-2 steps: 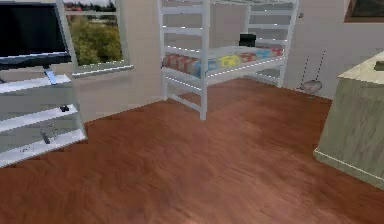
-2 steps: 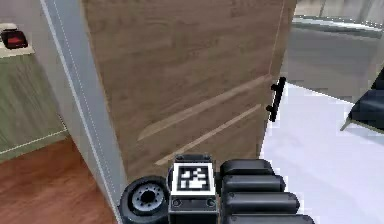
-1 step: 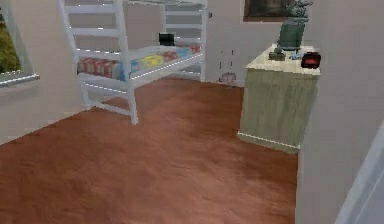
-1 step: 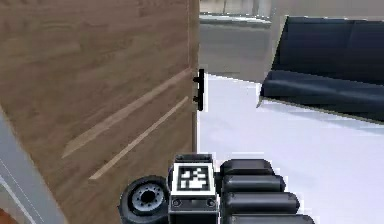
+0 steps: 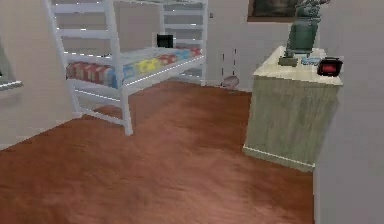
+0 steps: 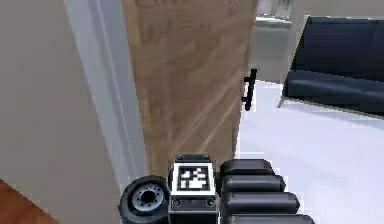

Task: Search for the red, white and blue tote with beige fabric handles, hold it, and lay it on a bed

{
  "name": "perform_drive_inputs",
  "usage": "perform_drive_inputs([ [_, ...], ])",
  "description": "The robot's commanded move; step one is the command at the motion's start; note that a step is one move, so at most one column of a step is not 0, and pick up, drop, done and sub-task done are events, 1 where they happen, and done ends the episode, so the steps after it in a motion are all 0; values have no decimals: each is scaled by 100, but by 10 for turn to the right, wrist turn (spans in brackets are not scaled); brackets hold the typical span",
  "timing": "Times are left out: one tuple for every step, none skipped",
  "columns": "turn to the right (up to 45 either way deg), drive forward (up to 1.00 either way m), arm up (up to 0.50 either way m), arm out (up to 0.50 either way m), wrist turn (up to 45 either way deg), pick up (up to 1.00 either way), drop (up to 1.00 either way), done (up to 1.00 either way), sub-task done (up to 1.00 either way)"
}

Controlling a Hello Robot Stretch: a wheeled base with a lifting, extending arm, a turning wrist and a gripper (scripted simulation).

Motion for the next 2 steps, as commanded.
perform_drive_inputs([
  [0,100,0,0,0,0,0,0,0],
  [0,100,0,0,0,0,0,0,0],
])
